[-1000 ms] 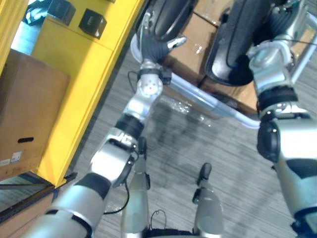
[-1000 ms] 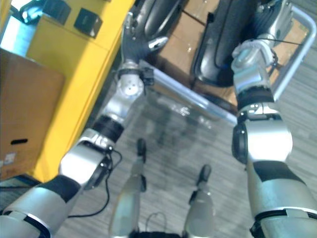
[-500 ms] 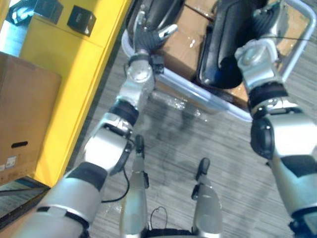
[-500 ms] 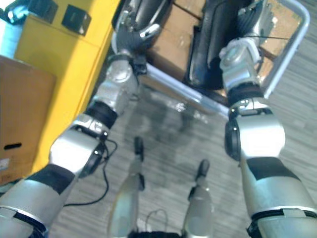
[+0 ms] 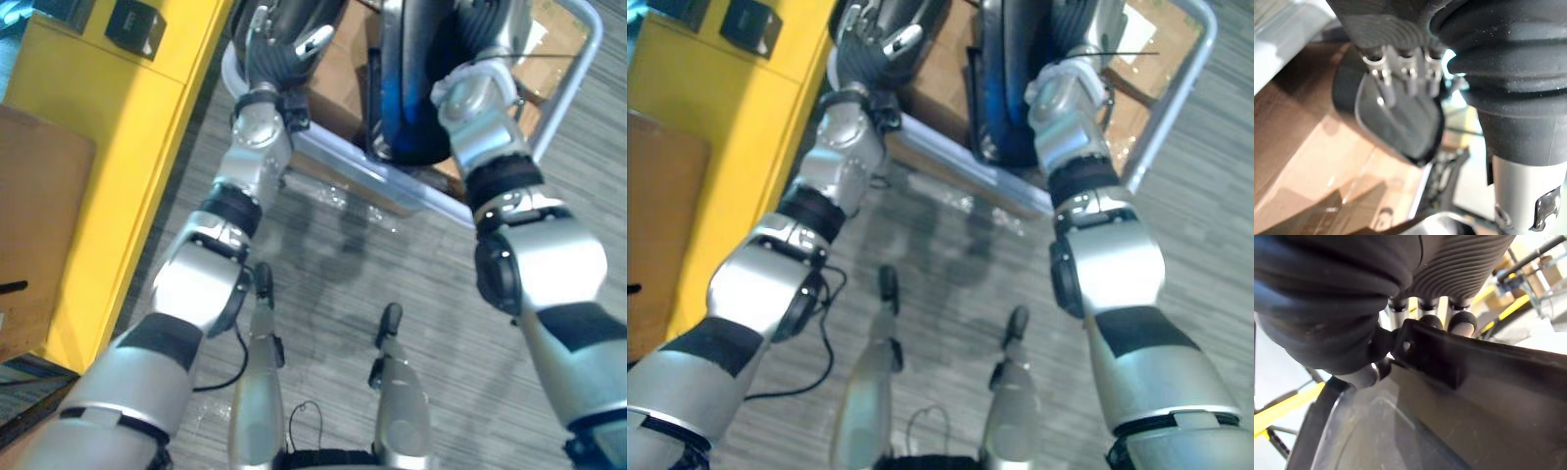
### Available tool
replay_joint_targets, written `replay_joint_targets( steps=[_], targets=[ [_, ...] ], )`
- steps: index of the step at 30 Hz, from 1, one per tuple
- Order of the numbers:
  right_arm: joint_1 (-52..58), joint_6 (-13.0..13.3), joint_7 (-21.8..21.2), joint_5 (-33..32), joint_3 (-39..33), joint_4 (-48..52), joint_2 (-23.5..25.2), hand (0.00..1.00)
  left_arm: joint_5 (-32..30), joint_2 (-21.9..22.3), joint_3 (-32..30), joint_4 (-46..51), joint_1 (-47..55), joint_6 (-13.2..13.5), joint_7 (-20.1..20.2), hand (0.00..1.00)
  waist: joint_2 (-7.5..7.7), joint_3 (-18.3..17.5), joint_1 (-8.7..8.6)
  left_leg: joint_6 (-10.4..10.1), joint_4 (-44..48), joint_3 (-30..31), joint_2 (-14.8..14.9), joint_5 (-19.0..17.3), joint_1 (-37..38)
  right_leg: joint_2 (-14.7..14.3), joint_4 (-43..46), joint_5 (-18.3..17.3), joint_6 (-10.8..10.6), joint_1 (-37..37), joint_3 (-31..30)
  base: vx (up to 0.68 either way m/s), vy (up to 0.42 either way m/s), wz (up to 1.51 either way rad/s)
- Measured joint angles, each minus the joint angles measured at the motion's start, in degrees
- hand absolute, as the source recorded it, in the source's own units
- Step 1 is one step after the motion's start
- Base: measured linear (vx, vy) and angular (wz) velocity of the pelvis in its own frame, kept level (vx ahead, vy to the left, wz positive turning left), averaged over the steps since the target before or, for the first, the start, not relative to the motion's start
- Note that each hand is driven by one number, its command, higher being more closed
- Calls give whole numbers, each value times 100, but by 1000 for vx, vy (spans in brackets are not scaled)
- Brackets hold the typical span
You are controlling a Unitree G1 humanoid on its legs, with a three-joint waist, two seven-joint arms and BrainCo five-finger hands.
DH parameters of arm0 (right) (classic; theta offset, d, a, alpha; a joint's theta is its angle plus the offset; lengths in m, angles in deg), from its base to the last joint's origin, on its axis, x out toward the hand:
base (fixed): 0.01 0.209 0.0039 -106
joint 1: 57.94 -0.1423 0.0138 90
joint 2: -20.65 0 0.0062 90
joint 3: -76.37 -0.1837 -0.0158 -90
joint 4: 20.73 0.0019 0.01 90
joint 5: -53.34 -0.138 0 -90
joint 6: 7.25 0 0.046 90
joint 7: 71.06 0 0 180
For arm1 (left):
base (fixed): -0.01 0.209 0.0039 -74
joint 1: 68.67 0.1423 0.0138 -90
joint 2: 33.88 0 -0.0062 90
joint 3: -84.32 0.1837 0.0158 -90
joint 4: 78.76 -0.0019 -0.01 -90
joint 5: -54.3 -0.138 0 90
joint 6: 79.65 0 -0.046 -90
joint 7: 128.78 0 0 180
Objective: Walk over and take plastic housings, then place them on the shelf
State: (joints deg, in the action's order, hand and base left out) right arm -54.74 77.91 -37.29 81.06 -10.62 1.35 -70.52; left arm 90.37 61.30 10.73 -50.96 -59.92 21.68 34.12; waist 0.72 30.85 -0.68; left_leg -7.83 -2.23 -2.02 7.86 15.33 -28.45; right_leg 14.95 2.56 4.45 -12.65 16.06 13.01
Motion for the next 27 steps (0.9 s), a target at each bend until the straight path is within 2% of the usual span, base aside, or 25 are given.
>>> replay_joint_targets(
  steps=[9, 14, 19, 27],
  targets=[
    [-155, -9, 4, -53, -30, -21, 35, 100, 52, 65, 3, -40, 1, 7, 2, 0, 68, -4, -9, 6, 64, -3, 4, 2, -62, -8, -73, 113, 14, 21, -25, -28, 0, -1],
    [-352, -23, 4, -350, -549, -343, -24, 100, 182, 261, 74, -62, 14, 28, -1, 0, 68, -4, -5, 24, 58, 13, -5, 17, -78, -8, -100, 117, 12, 7, -7, -4, -2, 1],
    [-362, -67, -9, -783, -752, -771, -413, 100, 106, 681, 304, 182, 199, 115, -5, 0, 68, -4, -1, 60, 49, 154, -63, 48, -211, 9, -130, 125, -3, 19, 133, -8, 1, 14],
    [-401, -51, 35, -791, -616, -770, -680, 100, -107, 693, 312, 505, 452, 274, -46, 0, 67, -4, 5, 65, 50, 234, -91, 52, -293, 15, -172, 125, -4, 11, 260, -1, 5, 5]
  ],
)
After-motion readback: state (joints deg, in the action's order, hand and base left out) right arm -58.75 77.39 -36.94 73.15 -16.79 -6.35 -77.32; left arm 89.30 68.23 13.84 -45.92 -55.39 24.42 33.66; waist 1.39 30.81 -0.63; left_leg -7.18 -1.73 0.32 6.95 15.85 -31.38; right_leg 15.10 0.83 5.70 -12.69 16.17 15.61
